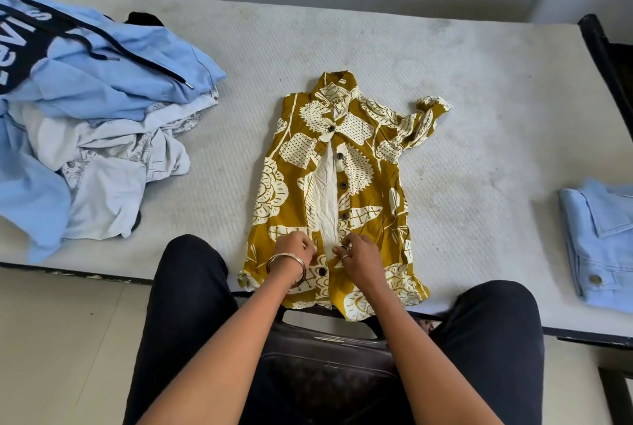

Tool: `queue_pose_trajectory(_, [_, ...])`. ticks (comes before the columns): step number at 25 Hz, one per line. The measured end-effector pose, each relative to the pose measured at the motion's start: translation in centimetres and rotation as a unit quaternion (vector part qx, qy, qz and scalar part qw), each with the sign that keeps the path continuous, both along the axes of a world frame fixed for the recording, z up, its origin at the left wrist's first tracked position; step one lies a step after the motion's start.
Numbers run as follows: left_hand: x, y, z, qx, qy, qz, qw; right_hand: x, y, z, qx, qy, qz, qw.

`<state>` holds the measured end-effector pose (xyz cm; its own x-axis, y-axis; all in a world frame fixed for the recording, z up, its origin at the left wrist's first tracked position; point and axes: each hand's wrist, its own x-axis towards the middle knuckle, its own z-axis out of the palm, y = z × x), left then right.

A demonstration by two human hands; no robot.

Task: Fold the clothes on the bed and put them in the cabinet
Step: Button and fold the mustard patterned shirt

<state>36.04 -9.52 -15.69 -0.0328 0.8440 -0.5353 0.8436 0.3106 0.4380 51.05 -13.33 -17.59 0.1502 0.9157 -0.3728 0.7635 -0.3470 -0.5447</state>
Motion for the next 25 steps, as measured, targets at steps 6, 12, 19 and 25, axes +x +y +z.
queue_pose_trajectory(6, [3.9, 0.1, -1.1, 0.006, 0.128, 0.014, 0.992, -0.2, 0.7, -0.7, -0.035, 0.005, -0.023, 0.999])
queue_pose_trajectory(12, [3.1, 0.9, -1.0, 0.011, 0.032, 0.091, 0.995, -1.0, 1.8, 0.2, -0.008, 0.131, -0.136, 0.982])
queue_pose_trajectory(19, [0.8, -1.1, -0.1, 0.049, -0.135, 0.17, 0.975, -3.2, 1.4, 1.0, 0.001, 0.211, -0.208, 0.955])
queue_pose_trajectory(25, [1.5, -2.0, 0.7, 0.082, -0.164, 0.162, 0.97, -2.1, 0.7, 1.9, 0.0, 0.237, -0.206, 0.949])
